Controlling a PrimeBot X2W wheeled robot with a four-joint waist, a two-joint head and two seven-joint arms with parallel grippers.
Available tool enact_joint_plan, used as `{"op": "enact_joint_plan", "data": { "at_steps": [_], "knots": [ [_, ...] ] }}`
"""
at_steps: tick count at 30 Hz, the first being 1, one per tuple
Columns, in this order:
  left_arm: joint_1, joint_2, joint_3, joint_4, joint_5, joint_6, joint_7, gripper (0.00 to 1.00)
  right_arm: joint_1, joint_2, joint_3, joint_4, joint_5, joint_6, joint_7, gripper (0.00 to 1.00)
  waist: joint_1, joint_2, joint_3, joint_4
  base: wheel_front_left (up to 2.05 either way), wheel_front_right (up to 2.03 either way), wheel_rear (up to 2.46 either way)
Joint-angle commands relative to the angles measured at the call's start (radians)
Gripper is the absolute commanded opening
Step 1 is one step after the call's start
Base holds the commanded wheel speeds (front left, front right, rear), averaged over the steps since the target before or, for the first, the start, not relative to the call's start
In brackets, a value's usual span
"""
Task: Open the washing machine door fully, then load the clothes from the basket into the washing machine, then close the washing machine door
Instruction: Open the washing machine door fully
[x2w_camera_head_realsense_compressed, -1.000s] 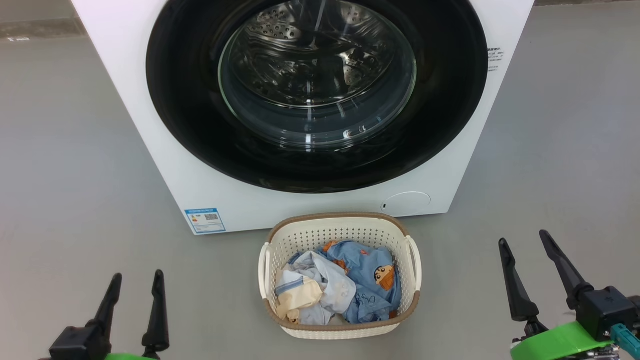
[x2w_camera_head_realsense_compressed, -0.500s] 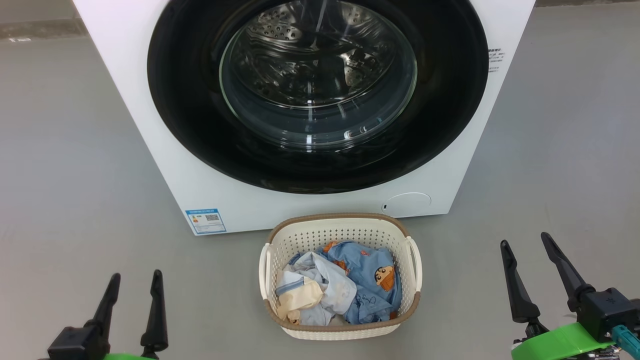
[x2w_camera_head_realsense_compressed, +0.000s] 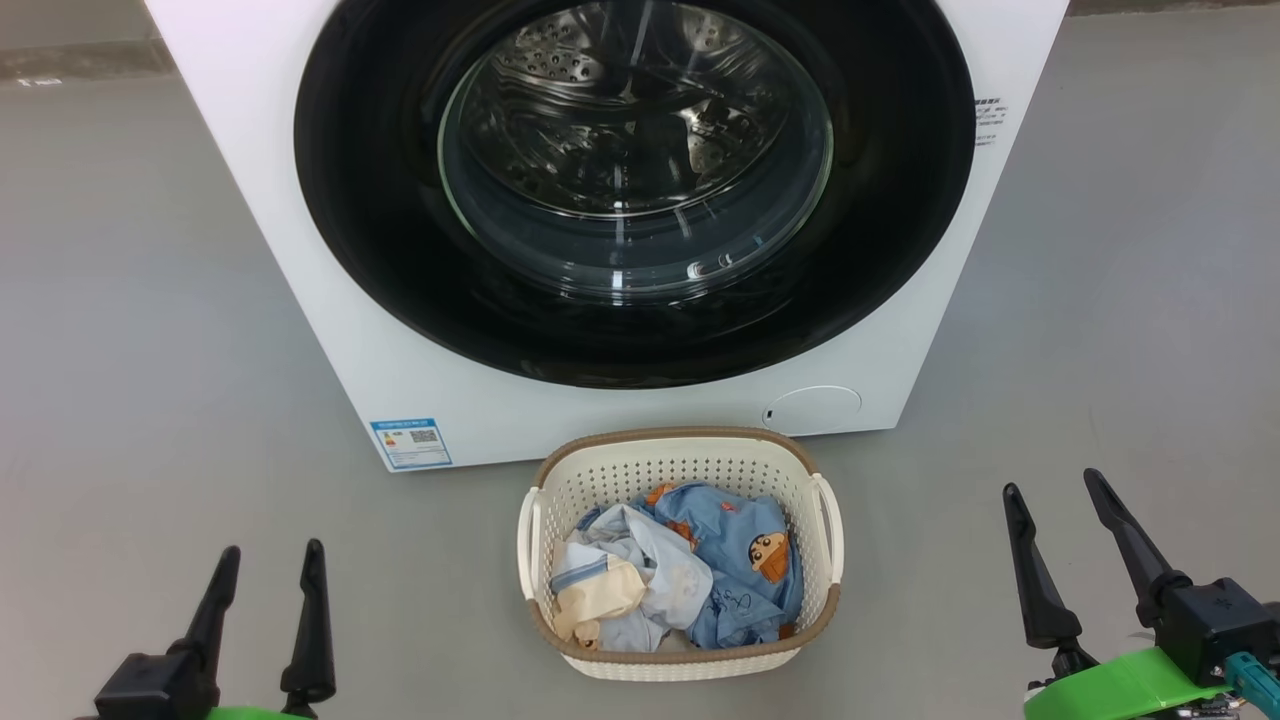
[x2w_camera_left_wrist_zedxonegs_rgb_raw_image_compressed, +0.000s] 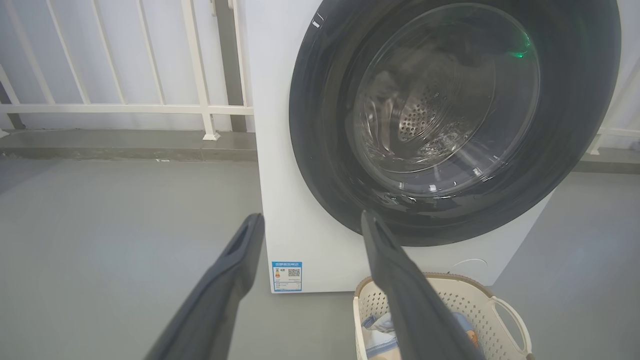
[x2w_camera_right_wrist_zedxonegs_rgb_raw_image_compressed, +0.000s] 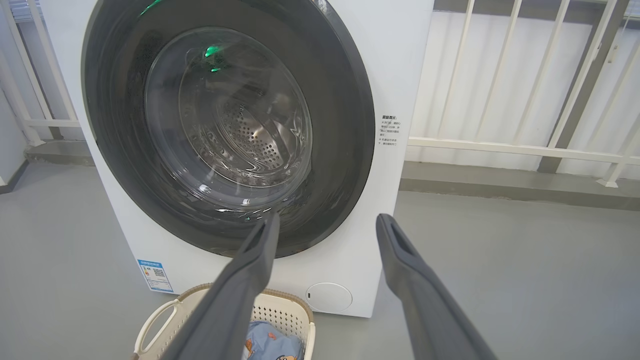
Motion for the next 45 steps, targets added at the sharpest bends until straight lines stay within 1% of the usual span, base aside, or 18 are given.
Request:
{"op": "enact_joint_plan", "data": {
  "at_steps": [1, 7, 12, 26, 32, 38, 45],
  "knots": [
    [-0.018, 0.015, 0.036, -0.028, 0.005, -0.002, -0.014, 1.00, -0.008, -0.005, 0.019, -0.025, 0.012, 0.001, -0.012, 1.00, 0.0000, 0.0000, 0.000, 0.000, 0.01, 0.01, -0.03],
    [-0.019, 0.016, 0.033, -0.027, 0.004, -0.002, -0.014, 1.00, -0.009, -0.006, 0.021, -0.025, 0.011, 0.001, -0.012, 1.00, 0.0000, 0.0000, 0.000, -0.001, 0.29, 0.29, -0.58],
    [-0.018, 0.016, 0.033, -0.027, 0.003, -0.002, -0.014, 1.00, -0.010, -0.007, 0.022, -0.024, 0.012, 0.001, -0.012, 1.00, 0.0000, 0.0000, -0.002, -0.004, 0.72, 0.72, -1.45],
    [-0.017, 0.018, 0.036, -0.032, 0.000, -0.002, -0.014, 1.00, -0.010, -0.007, 0.025, -0.024, 0.015, 0.001, -0.012, 1.00, 0.0000, 0.0000, 0.000, -0.008, 1.19, 1.19, -2.37],
    [-0.020, 0.009, 0.061, -0.037, -0.011, -0.002, -0.014, 1.00, -0.010, -0.006, 0.029, -0.026, 0.019, 0.001, -0.012, 1.00, 0.0000, 0.0000, 0.002, -0.010, 0.99, 0.99, -1.99],
    [-0.017, 0.009, 0.053, -0.033, -0.006, -0.002, -0.014, 1.00, -0.009, -0.006, 0.031, -0.027, 0.024, 0.001, -0.012, 1.00, 0.0000, 0.0000, 0.002, -0.012, 0.52, 0.52, -1.04],
    [-0.021, 0.010, 0.055, -0.036, -0.012, -0.002, -0.014, 1.00, -0.013, -0.003, 0.031, -0.031, 0.032, 0.001, -0.012, 1.00, 0.0000, 0.0000, 0.008, -0.014, 0.07, 0.07, -0.15]
  ]
}}
